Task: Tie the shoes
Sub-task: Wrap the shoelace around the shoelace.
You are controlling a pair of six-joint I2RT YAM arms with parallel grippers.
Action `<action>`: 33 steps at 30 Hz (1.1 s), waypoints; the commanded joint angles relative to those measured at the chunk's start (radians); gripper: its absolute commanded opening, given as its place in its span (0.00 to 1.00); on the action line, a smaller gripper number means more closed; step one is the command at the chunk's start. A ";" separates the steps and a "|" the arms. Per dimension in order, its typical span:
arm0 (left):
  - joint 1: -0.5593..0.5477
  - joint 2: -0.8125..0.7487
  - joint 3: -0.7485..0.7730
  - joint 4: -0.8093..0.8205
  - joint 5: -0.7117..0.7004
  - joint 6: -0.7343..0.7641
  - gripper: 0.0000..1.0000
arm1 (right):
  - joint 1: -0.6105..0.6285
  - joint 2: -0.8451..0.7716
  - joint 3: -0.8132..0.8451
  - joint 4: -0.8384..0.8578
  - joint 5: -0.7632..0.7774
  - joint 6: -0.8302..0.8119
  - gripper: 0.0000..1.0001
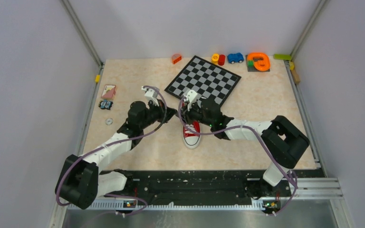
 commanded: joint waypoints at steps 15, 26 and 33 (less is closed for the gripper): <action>0.003 -0.027 0.043 0.013 -0.006 0.033 0.00 | 0.016 -0.144 -0.098 0.033 -0.026 -0.212 0.58; 0.003 -0.027 0.045 0.024 0.036 0.031 0.00 | 0.015 -0.074 -0.035 0.071 -0.082 -0.247 0.58; 0.003 -0.034 0.047 0.023 0.037 0.037 0.00 | 0.016 -0.017 0.012 0.063 -0.107 -0.237 0.54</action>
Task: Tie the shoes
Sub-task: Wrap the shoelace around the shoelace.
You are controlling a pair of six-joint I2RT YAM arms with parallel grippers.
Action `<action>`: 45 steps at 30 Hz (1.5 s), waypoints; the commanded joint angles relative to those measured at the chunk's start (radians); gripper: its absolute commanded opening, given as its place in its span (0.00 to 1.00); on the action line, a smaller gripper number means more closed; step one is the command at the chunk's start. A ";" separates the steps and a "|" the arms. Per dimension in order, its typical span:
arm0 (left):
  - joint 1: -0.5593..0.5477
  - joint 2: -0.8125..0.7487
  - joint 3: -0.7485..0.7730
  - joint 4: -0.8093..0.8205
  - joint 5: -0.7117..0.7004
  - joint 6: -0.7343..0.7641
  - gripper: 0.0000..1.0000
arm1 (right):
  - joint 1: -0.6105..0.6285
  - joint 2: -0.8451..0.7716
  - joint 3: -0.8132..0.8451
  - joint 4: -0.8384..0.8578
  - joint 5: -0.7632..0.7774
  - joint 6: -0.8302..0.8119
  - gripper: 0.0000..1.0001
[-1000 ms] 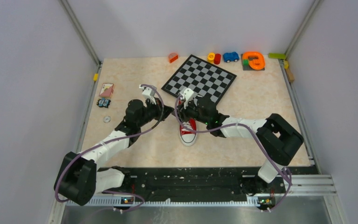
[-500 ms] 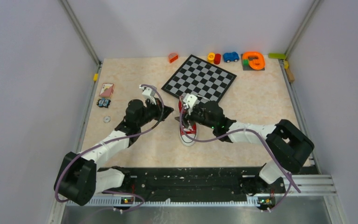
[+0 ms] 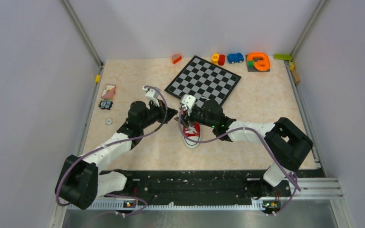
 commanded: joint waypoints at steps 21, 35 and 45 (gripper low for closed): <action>0.004 -0.085 -0.031 0.072 -0.038 -0.063 0.38 | -0.020 0.052 0.021 0.134 -0.042 0.139 0.00; -0.010 -0.059 -0.217 0.348 -0.066 -0.001 0.43 | -0.082 0.046 0.085 0.028 -0.095 0.365 0.00; -0.199 0.012 -0.233 0.481 -0.349 0.277 0.51 | -0.084 0.032 0.142 -0.101 0.020 0.551 0.00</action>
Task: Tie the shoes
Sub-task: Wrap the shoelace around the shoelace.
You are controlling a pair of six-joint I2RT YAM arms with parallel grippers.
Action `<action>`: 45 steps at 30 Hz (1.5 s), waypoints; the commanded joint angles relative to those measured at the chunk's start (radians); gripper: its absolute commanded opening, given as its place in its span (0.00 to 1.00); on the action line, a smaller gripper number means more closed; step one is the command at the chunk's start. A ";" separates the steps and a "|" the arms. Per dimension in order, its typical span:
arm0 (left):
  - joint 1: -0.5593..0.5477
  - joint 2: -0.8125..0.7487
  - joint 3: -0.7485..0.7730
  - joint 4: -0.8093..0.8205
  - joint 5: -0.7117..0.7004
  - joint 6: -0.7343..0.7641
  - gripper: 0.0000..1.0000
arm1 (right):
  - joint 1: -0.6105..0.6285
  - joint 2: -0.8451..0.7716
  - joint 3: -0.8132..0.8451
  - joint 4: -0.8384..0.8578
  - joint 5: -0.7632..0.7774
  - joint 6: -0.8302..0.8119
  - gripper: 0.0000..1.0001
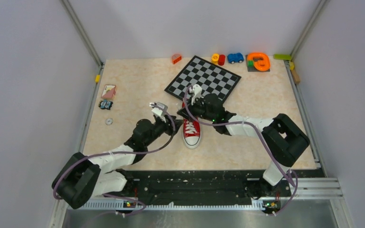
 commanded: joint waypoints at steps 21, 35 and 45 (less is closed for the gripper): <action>-0.053 0.306 0.021 0.478 -0.083 0.105 0.48 | -0.018 -0.031 0.131 -0.181 0.102 0.221 0.00; -0.056 0.285 0.051 0.391 -0.106 0.117 0.40 | -0.019 -0.031 0.134 -0.167 0.074 0.238 0.00; -0.057 0.348 0.069 0.452 -0.060 0.111 0.40 | -0.018 -0.024 0.141 -0.170 0.061 0.253 0.00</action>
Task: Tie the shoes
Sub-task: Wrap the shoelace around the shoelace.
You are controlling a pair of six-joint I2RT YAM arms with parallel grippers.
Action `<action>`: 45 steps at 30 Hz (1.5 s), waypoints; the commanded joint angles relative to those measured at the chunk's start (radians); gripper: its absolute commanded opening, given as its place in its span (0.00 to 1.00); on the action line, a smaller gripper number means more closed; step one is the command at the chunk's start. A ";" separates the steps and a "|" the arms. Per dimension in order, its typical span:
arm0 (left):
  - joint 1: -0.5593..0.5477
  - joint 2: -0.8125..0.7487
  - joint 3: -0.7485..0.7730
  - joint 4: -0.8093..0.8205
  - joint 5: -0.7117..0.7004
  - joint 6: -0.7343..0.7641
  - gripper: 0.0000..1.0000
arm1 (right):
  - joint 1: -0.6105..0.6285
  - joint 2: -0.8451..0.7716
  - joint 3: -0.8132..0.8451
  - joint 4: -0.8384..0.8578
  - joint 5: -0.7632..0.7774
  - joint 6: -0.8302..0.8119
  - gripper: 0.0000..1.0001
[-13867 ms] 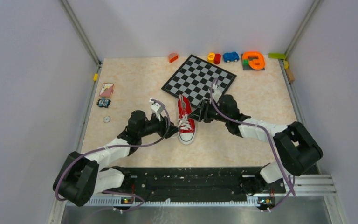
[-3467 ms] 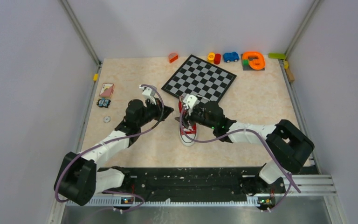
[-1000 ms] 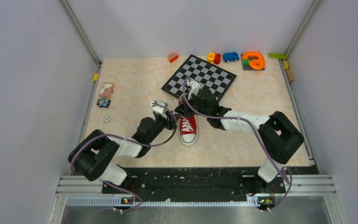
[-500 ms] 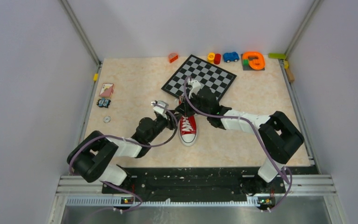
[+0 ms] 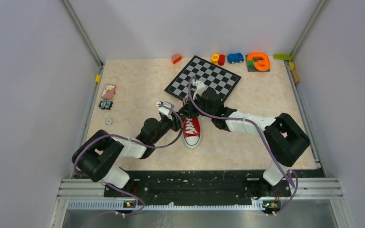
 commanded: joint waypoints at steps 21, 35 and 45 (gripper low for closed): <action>-0.007 0.008 0.019 0.031 0.061 0.097 0.00 | -0.031 -0.055 0.042 0.012 -0.011 -0.001 0.45; -0.006 0.003 0.026 -0.009 0.093 0.149 0.00 | -0.038 -0.016 0.121 -0.077 -0.057 -0.001 0.52; -0.007 -0.003 0.024 -0.013 0.103 0.163 0.00 | -0.045 -0.005 0.151 -0.090 -0.056 -0.010 0.02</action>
